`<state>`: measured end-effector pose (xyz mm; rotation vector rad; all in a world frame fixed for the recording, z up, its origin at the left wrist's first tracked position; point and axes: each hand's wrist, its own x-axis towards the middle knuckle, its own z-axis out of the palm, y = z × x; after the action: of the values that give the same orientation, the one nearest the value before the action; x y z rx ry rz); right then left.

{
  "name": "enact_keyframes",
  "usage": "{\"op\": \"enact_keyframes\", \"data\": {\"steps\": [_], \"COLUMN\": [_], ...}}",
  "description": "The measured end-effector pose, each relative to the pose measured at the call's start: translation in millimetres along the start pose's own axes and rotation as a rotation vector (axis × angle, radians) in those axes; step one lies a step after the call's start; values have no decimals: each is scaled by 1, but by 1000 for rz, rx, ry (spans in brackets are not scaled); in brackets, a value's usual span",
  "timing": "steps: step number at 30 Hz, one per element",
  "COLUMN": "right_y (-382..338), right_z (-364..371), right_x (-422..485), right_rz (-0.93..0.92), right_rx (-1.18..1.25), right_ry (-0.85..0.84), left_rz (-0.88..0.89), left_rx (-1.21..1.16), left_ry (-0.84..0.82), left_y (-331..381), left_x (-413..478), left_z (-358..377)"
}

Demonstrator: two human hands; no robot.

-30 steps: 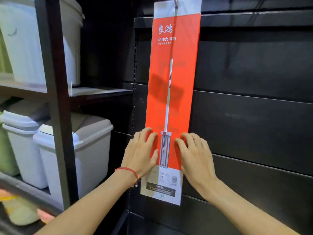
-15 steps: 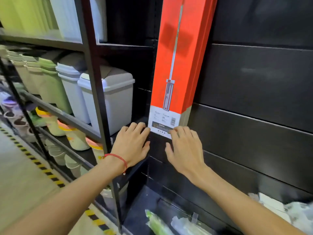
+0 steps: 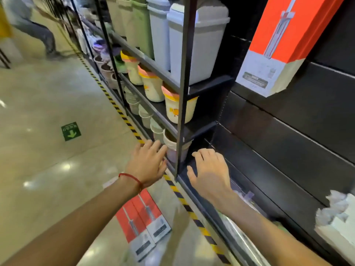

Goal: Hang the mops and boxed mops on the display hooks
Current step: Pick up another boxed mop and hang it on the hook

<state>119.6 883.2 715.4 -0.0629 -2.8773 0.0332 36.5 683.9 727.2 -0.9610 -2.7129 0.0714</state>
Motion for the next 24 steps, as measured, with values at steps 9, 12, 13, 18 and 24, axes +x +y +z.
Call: {"op": "enact_keyframes", "data": {"steps": [9,12,13,18,24], "right_y": [-124,-162,-173,-210,-222], "right_z": [52,66,70,100,158], "right_x": [-40,-44,-44,-42,-17], "right_rz": [-47,-52,-46,-77,-229], "right_rx": [69,89,97,107,152], "right_ry": [-134,-142,-137,-137,-157], "left_rz": [-159,-158,-166,-234,-272], "left_rx": [-12,8,5,-58,-118], "left_ry": [-165,-186,-188,-197,-211], "left_y": [-83,-118,-129,-165,-185], "left_x": [-142,-180,-188,-212,-217], "left_z": [44,60,65,97,158]}}
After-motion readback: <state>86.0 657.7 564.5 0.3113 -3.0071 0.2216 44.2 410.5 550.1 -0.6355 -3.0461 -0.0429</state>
